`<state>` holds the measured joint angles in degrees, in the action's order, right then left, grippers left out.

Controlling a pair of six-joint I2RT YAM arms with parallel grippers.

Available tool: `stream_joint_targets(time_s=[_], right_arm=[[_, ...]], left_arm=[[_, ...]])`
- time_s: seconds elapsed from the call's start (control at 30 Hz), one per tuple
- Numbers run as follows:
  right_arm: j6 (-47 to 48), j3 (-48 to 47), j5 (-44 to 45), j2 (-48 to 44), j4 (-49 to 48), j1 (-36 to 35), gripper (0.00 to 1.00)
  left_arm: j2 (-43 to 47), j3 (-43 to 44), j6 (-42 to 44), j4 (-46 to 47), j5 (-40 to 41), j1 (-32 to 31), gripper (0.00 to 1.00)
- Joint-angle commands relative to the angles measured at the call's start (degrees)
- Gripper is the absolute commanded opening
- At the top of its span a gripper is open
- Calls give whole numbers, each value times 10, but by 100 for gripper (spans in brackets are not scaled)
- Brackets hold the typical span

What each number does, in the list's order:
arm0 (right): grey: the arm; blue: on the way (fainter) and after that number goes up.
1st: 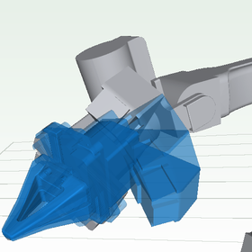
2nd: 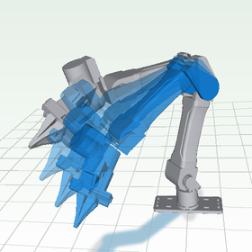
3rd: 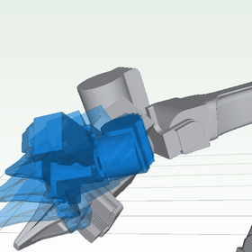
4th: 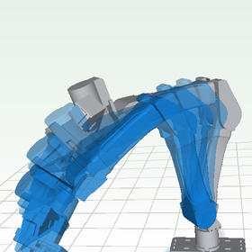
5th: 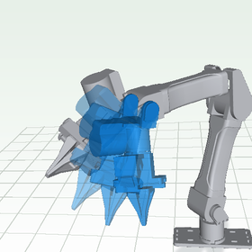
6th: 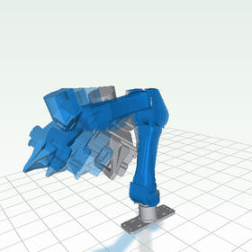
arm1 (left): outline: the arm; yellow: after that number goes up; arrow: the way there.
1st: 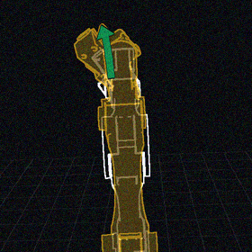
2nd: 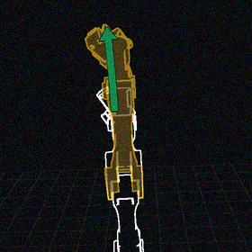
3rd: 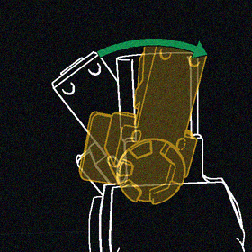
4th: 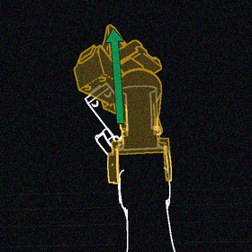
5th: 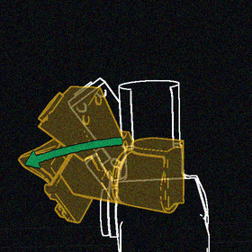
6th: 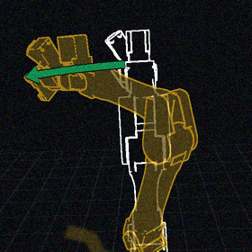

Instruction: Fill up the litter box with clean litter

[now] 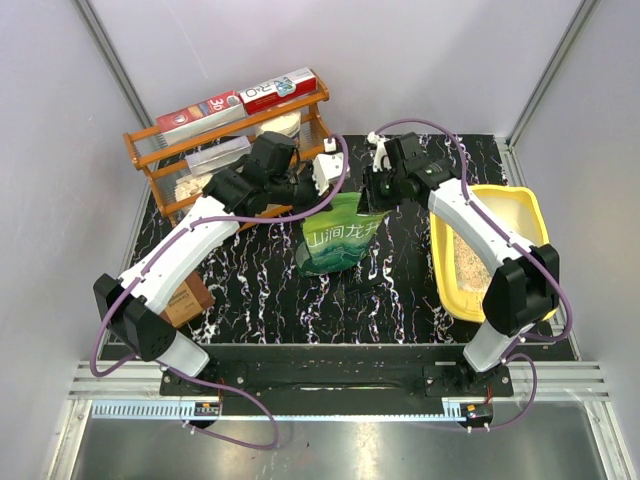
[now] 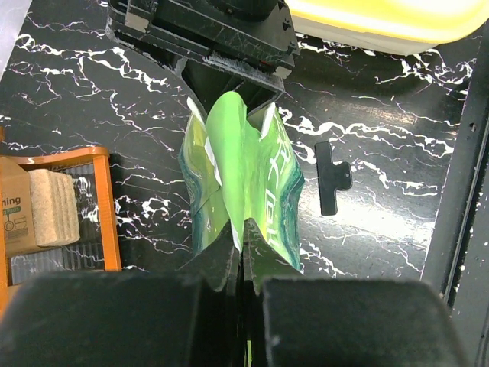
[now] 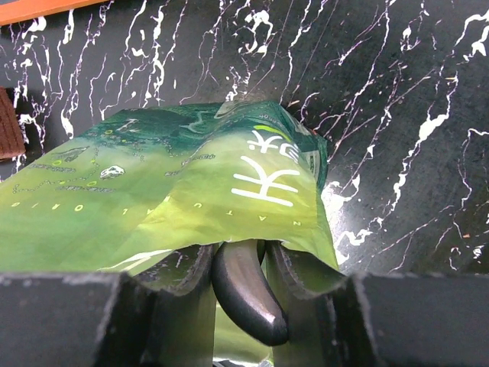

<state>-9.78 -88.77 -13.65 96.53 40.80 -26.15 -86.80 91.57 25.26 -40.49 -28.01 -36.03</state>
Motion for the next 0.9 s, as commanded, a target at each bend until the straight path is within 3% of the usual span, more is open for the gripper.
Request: stream_joint_targets(time_s=[0.0, 0.17, 0.2, 0.27, 0.57, 0.87], right_arm=[[-3, 35, -54, -2, 24, -5, 0], [-9, 36, -151, -8, -3, 1, 0], [-28, 39, -220, -18, -34, 8, 0], [-58, 45, -278, -26, -73, 17, 0], [-182, 52, -378, -42, -148, 108, 0], [-228, 75, -493, -91, -150, 208, 0]], left_arm=[[34, 25, 11, 88, -27, -7, 0], [33, 19, 25, 87, -16, -12, 0], [32, 18, 28, 87, -11, -13, 0], [30, 18, 33, 86, -5, -14, 0], [36, 20, 102, 56, 31, -18, 0], [44, 14, 124, 34, 41, -26, 0]])
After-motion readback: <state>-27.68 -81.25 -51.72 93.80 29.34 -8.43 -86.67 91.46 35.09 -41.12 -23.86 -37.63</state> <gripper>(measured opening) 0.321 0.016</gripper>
